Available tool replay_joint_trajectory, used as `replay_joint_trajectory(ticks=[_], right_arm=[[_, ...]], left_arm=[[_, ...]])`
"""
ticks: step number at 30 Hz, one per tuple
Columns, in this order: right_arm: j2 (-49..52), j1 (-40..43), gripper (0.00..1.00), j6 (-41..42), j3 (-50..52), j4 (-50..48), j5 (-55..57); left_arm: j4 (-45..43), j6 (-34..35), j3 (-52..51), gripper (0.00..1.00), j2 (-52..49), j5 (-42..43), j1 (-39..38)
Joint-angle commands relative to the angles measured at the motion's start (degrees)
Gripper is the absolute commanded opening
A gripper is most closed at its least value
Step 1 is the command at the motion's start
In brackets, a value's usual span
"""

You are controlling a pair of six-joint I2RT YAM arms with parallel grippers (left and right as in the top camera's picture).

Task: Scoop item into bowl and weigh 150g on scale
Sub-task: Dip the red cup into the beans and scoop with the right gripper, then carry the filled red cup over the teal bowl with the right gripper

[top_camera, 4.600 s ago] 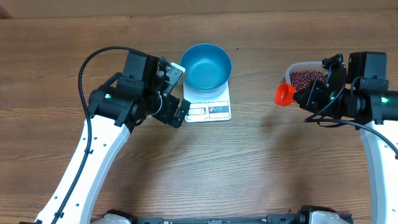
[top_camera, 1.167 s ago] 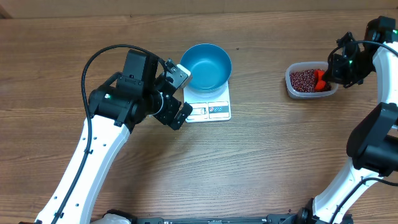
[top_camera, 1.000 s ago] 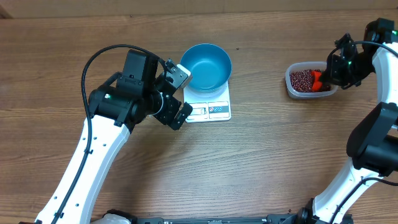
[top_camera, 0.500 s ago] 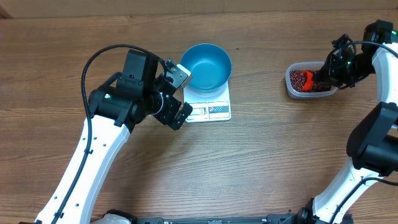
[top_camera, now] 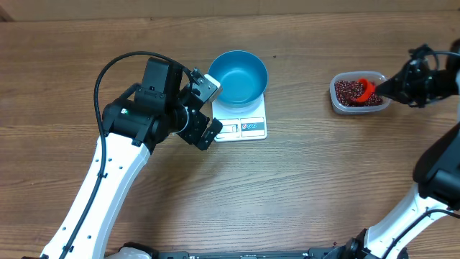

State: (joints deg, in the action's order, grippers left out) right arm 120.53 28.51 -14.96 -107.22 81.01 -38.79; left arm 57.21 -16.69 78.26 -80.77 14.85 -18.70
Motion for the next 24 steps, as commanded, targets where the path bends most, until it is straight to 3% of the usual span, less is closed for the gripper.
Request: replay_joint_trajectory(ticks=[1,15,24], right_arm=[[0.48,1.75,0.04,-3.32,0.39,0.46,-5.53],[0.48,5.57,0.04,-12.85,0.39,6.12,-21.57],[0.48,0.87,0.04,-15.13,0.39,9.57,-27.82]], left_arm=[[-0.24,0.39,1.2,1.0,0.63,1.09,0.31],[-0.24,0.39,1.18,1.0,0.63,1.09,0.31],[-0.24,0.39,1.18,1.0,0.63,1.09,0.31]])
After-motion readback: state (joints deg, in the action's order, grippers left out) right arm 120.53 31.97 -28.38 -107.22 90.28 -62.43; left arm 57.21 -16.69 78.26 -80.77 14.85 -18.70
